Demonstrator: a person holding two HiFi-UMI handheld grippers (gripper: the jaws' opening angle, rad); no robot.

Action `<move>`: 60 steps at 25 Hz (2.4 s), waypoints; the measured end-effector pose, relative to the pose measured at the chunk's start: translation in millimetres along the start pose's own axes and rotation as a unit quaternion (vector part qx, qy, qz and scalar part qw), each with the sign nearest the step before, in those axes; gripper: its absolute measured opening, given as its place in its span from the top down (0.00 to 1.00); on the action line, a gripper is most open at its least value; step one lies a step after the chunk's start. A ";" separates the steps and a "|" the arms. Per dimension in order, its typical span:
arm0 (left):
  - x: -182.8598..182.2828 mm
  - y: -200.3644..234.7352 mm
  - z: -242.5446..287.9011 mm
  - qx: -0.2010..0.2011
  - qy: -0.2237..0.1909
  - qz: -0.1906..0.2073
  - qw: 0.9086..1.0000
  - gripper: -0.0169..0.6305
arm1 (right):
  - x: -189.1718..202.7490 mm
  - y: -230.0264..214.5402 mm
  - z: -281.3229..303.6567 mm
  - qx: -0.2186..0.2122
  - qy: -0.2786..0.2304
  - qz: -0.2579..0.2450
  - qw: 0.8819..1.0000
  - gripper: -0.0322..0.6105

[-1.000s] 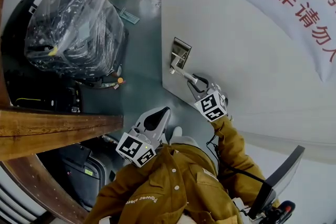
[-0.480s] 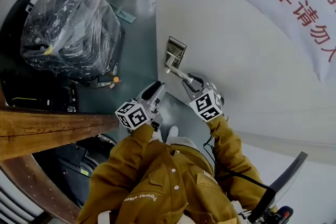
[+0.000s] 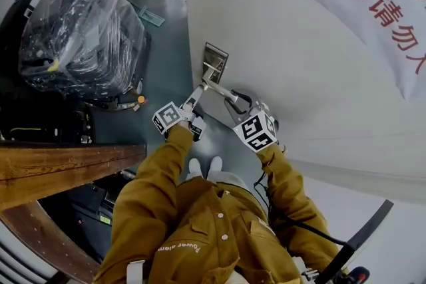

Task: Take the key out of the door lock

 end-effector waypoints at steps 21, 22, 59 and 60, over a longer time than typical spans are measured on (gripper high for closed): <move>-1.3 7.0 21.4 0.001 0.057 -0.057 0.997 0.94 | 0.7 -2.1 1.0 0.008 0.010 0.020 1.000 0.75; -1.8 6.6 17.0 0.004 0.058 -0.053 0.997 0.94 | 0.3 -1.8 1.2 0.008 0.009 0.020 1.000 0.75; 66.6 -206.3 -157.9 -0.021 -0.098 0.606 0.789 0.94 | -25.3 52.0 -123.5 0.113 -0.256 0.159 0.947 0.94; 66.6 -206.3 -157.4 -0.022 -0.098 0.606 0.789 0.94 | -25.9 53.3 -123.2 0.112 -0.255 0.158 0.947 0.94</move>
Point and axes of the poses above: the fingertips, and each gripper's own axes: z forward along the fingers, y to its left, x out of its underside, the point moved 6 cm from there along -z, backward along the fingers, and after that the axes turned 13 degrees about -x, right-handed, at the moved point
